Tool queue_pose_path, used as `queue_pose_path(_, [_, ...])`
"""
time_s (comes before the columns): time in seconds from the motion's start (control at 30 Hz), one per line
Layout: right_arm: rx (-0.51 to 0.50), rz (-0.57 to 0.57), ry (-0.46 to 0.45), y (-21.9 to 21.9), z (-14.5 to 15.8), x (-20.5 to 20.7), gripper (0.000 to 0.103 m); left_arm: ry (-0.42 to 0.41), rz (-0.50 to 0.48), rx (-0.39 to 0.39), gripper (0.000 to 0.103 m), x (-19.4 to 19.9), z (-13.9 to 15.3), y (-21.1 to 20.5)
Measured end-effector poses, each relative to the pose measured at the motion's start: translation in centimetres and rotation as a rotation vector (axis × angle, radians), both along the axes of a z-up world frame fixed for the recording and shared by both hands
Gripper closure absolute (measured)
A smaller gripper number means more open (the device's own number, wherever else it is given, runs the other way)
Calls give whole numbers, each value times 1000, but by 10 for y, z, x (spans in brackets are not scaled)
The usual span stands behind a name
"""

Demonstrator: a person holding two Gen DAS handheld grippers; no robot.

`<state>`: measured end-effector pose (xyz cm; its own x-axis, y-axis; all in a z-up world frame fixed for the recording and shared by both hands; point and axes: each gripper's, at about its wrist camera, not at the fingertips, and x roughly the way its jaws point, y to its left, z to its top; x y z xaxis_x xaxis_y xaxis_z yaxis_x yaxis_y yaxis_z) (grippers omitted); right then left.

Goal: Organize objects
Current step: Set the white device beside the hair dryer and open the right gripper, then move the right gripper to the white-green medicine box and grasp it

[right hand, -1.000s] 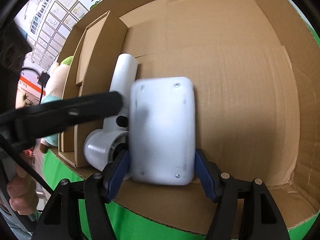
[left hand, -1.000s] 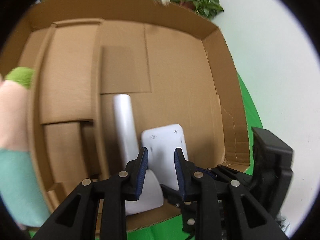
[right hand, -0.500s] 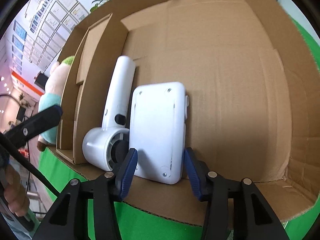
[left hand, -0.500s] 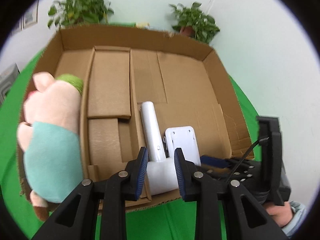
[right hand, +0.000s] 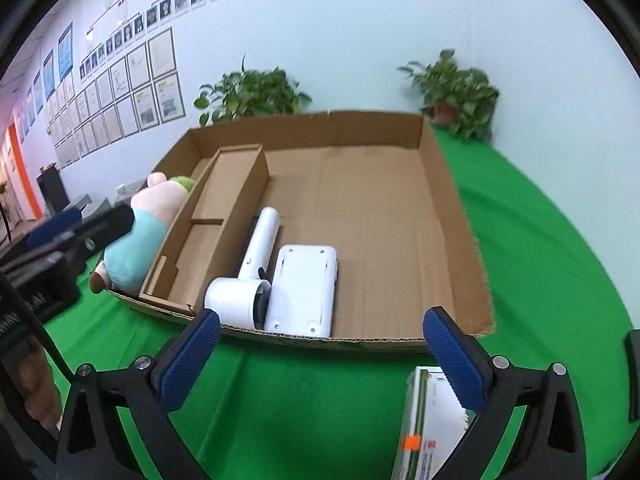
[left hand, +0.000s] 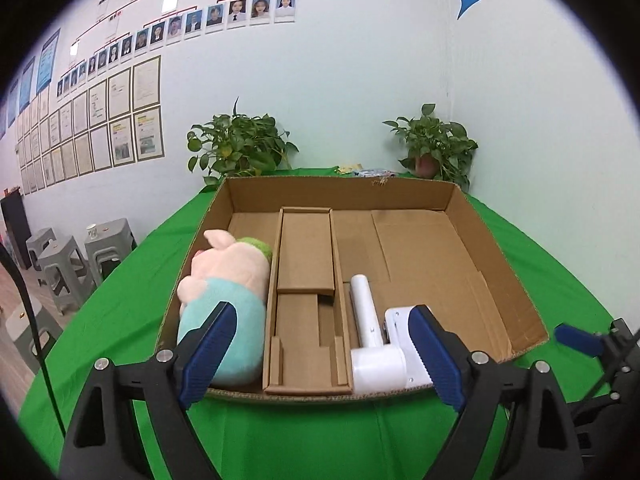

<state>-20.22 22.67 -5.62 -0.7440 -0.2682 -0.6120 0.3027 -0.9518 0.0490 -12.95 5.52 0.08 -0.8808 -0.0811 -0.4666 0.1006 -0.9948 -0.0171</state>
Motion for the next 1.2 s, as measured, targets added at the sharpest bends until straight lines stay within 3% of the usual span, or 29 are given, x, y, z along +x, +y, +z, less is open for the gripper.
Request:
queue_pose_path(0.27, [32,-9,59,-6,19,18,1,14,1,-35,15,6,6,1])
queue_pose_path(0.4, [34,0,64,-3,23,24,1,-6,-2,-12,15,6,4,0])
queue_pose_path(0.8, [0,6,30,3,6,26,1,-40,7,-51,15,3,-4,9])
queue_pose_path(1.2, [18,-4,24,3,-4,27,1,-71,-8,-9,15,1,-11,6])
